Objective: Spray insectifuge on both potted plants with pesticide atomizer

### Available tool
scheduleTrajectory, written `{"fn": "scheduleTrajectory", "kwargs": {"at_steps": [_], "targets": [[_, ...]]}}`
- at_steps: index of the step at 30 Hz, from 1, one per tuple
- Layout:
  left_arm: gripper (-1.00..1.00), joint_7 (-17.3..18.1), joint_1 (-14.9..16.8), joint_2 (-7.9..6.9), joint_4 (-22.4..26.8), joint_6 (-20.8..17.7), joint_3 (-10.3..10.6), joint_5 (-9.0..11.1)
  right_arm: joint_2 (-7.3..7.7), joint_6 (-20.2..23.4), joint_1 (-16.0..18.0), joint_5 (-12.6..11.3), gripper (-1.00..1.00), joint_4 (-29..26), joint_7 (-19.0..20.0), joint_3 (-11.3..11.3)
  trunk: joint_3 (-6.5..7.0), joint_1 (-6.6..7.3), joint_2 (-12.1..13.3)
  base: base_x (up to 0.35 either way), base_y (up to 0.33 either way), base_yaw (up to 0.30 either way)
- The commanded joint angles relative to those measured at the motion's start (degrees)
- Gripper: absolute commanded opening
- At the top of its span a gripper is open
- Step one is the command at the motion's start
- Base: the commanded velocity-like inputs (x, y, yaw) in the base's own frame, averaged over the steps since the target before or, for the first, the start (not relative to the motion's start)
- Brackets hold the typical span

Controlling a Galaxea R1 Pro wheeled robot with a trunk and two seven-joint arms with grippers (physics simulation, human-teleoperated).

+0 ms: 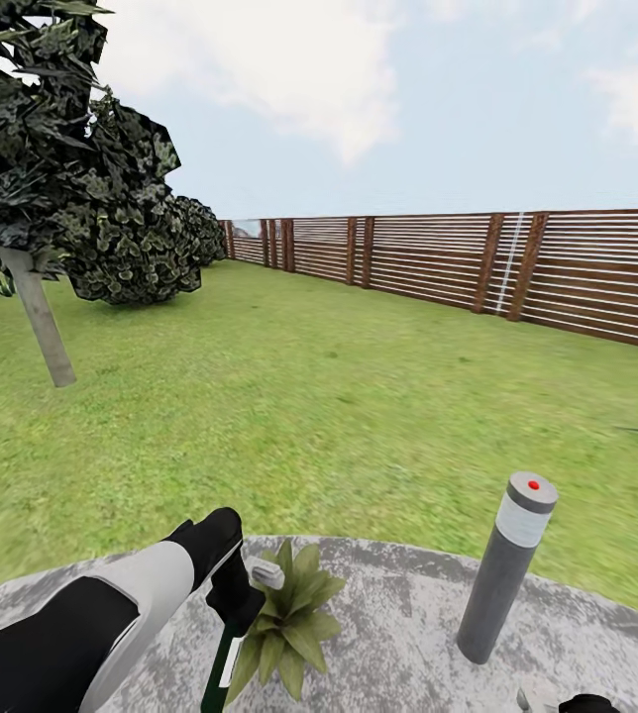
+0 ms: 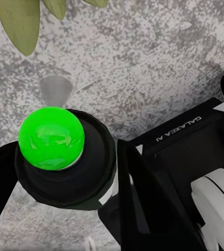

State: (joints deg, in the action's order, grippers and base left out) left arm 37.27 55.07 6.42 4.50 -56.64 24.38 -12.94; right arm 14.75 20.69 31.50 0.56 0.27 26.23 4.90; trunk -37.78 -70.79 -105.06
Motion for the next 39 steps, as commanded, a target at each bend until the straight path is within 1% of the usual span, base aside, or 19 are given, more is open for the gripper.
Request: {"fn": "scheduleTrajectory", "kwargs": {"at_steps": [1,4,12,18,23,27,36,37,39], "targets": [[-1.0,0.53,0.03,0.0,0.07,-0.13,-0.07,-0.6,0.02,0.31,0.05,0.05,1.0,0.03,0.11,0.46,-0.24,-0.22,-0.45,0.0,0.0,0.0],[-1.0,0.53,0.03,0.0,0.07,-0.13,-0.11,-0.6,0.02,0.31,0.05,0.05,1.0,0.02,0.11,0.46,-0.78,-0.88,-1.65,0.0,0.0,0.0],[-1.0,0.53,0.12,0.0,0.16,-0.19,-0.12,-0.62,-0.05,0.31,0.05,0.05,1.0,0.04,0.07,0.46,-0.78,-0.88,-1.65,0.0,0.0,0.0],[-1.0,0.53,0.51,-0.43,0.16,-0.3,-0.2,-0.67,-0.07,0.31,0.05,0.06,1.0,0.06,0.1,0.46,-0.78,-0.88,-1.65,0.0,0.0,0.0],[-1.0,0.68,1.5,-0.37,0.16,-0.25,-0.22,-0.61,-0.07,0.31,0.05,0.06,1.0,0.05,0.08,0.46,-0.78,-0.88,-1.65,0.058,0.045,0.0],[-1.0,0.93,1.61,-0.22,0.16,-0.22,-0.22,-0.54,-0.07,0.31,0.05,0.06,1.0,0.03,0.12,0.46,-0.78,-0.88,-1.65,0.156,0.128,0.0],[-1.0,0.98,1.62,-0.18,0.07,-0.22,-0.15,-0.51,-0.07,0.31,0.05,0.12,1.0,0.03,0.13,0.46,-0.78,-0.88,-1.65,0.011,0.008,0.0],[-1.0,1.57,1.62,-0.23,0.07,-0.22,-0.19,-0.41,-0.07,0.31,0.05,0.11,1.0,0.04,0.13,0.46,-0.78,-0.88,-1.65,0.0,0.0,0.0],[-1.0,4.91,1.62,-0.36,0.07,-0.16,-0.27,-0.36,-0.07,0.31,0.05,0.12,1.0,0.04,0.13,0.46,-0.78,-0.88,-1.65,0.0,0.0,0.0]]}}
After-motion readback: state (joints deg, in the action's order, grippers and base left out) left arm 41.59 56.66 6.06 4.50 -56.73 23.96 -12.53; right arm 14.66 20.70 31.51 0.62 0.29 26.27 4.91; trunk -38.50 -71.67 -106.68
